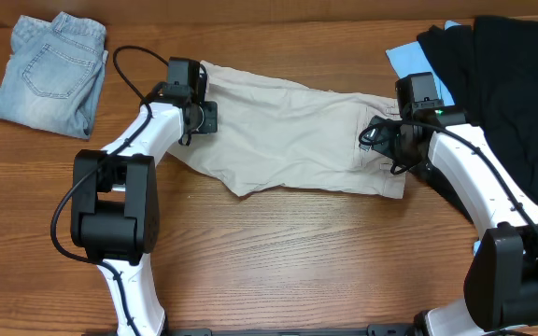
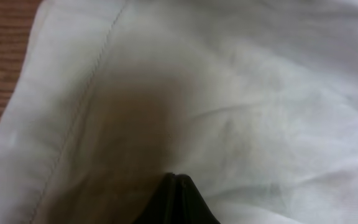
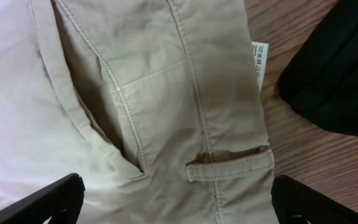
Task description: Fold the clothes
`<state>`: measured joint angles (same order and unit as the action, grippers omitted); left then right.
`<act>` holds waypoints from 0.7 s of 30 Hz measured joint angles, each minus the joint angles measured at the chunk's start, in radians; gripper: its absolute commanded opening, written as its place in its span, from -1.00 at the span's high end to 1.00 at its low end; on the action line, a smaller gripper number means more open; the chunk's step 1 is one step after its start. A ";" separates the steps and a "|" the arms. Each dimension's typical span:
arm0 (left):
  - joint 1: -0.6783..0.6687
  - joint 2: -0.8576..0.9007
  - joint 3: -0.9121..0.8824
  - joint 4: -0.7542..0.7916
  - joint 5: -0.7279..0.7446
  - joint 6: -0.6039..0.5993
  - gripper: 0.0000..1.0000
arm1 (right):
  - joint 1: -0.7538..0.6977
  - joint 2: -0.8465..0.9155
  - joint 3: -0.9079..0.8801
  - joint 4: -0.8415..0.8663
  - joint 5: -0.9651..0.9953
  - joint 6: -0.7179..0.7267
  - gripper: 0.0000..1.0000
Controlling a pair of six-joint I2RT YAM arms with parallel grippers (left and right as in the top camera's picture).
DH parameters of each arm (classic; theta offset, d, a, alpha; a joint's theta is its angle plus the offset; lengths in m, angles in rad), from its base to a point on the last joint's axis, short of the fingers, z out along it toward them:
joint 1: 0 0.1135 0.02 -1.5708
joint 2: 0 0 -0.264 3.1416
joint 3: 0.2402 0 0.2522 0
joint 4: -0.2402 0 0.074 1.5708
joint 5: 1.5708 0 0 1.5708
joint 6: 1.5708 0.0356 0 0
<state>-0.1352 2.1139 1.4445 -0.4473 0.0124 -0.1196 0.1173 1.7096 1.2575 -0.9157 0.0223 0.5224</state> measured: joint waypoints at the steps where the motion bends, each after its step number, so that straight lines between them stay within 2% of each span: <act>1: 0.000 0.000 -0.003 0.000 0.000 0.000 0.88 | 0.000 0.000 0.000 0.000 -0.004 0.000 -1.00; 7: 0.019 -0.001 -0.018 -0.040 -0.001 -0.020 0.88 | 0.000 0.000 0.000 0.000 -0.019 0.000 -1.00; 17: 0.125 -0.035 -0.043 -0.157 -0.039 -0.177 0.84 | 0.000 0.000 0.000 -0.008 -0.019 0.000 -1.00; 20: 0.164 -0.039 -0.043 -0.194 -0.038 -0.197 0.70 | 0.000 0.000 0.000 0.006 -0.024 -0.014 -1.00; 21: 0.173 -0.040 -0.043 -0.201 -0.037 -0.197 0.50 | 0.000 0.000 0.000 0.019 -0.034 -0.028 -1.00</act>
<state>0.0380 2.0739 1.4010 -0.6487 -0.0246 -0.3164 0.1177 1.7096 1.2575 -0.8970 -0.0113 0.4946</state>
